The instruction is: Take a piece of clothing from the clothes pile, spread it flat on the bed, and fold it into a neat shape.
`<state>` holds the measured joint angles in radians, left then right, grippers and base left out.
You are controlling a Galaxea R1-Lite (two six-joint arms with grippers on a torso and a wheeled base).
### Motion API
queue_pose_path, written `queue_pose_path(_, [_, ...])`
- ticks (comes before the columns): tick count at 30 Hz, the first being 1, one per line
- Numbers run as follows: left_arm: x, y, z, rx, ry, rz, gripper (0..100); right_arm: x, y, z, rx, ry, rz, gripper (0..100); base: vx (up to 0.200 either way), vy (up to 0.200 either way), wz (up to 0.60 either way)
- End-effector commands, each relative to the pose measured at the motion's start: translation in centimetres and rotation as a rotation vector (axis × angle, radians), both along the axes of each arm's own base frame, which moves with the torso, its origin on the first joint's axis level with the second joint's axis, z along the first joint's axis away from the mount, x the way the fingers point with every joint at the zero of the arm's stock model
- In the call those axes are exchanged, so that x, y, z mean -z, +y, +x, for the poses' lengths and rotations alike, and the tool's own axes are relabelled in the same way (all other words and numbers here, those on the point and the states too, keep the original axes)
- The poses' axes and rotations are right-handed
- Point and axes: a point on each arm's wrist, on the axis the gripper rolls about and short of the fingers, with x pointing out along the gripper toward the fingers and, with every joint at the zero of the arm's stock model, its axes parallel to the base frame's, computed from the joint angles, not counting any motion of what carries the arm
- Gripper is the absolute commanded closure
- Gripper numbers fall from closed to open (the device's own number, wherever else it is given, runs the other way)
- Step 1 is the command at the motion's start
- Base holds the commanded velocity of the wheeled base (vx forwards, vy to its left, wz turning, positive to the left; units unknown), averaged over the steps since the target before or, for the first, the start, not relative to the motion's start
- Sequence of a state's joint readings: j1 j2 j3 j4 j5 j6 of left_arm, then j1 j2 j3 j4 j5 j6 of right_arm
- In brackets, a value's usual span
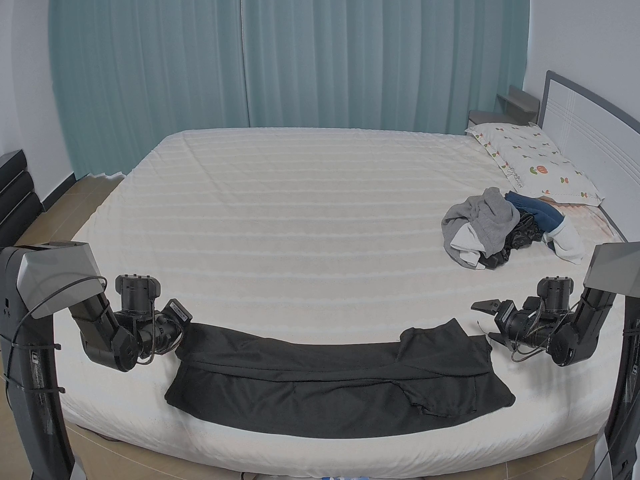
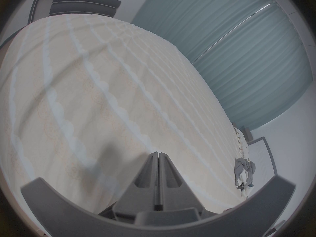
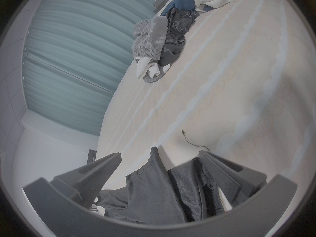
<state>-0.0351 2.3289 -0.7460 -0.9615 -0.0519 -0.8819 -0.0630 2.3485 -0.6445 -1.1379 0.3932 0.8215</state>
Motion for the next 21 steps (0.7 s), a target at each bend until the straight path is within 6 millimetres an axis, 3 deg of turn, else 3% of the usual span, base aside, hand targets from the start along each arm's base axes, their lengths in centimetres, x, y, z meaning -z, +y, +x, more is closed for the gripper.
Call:
queue_pose_path(1, [0.63,0.08,-0.30,-0.010,0.018,0.003,100,0.09,-0.01,0.11,0.003,-0.001,-0.001,0,0.000,0.000,0.00])
queue_pose_path(21, [1.12,-0.04,-0.28,-0.020,0.026,0.024,100,-0.16,0.03,-0.09,0.023,-0.004,0.007,0,0.000,0.000,0.00])
